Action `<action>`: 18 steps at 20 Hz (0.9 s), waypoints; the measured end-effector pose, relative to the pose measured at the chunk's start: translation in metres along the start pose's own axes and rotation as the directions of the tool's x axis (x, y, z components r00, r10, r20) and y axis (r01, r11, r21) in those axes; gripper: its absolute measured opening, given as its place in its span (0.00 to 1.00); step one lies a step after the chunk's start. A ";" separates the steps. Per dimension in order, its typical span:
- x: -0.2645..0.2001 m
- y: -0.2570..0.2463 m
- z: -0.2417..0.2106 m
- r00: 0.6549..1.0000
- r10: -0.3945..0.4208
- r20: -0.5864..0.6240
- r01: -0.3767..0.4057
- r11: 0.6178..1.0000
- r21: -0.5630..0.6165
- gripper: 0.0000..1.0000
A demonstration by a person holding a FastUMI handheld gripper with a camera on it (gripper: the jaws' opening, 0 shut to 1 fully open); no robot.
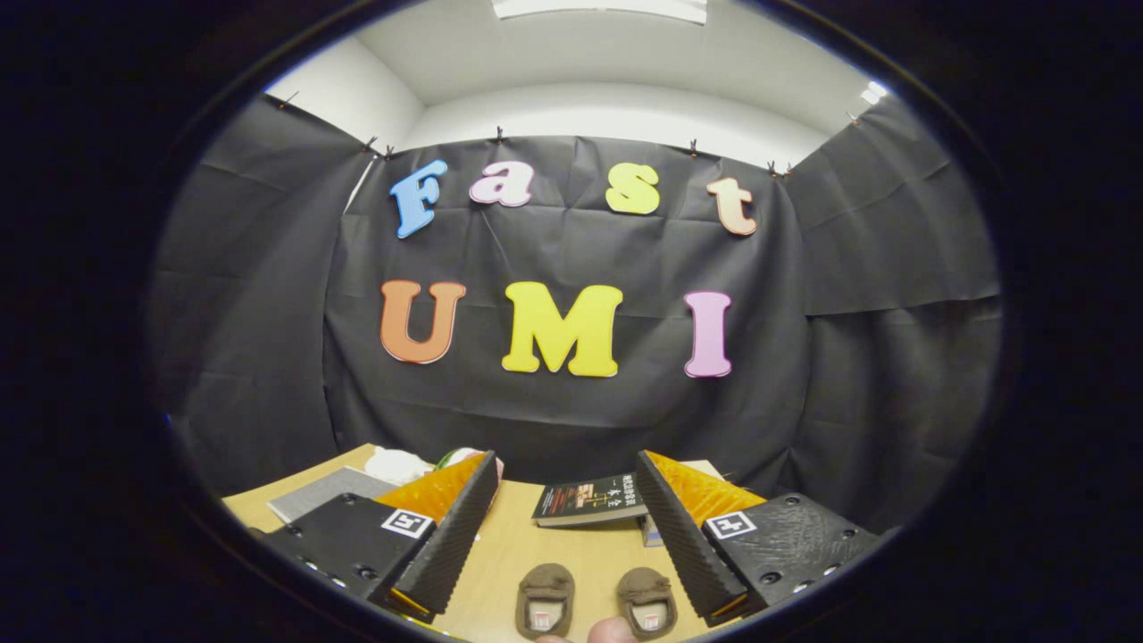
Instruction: Open the storage box then place both shoes into the box .Put the left shoe in first, then the right shoe, with the right side of both shoes facing outward in a uniform manner.
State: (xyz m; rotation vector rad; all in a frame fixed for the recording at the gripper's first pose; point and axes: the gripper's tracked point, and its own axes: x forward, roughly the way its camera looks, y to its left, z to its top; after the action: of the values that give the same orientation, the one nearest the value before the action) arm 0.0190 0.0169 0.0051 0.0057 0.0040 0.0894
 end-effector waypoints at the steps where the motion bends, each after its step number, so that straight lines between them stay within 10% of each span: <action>1: 0.001 0.001 0.000 1.000 0.006 -0.001 -0.006 1.000 0.001 0.95; 18: 0.024 0.064 -0.047 0.961 0.247 -0.126 -0.232 0.965 0.120 0.95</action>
State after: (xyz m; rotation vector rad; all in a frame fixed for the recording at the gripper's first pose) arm 0.0374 0.0832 -0.0420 0.1047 0.1490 0.3327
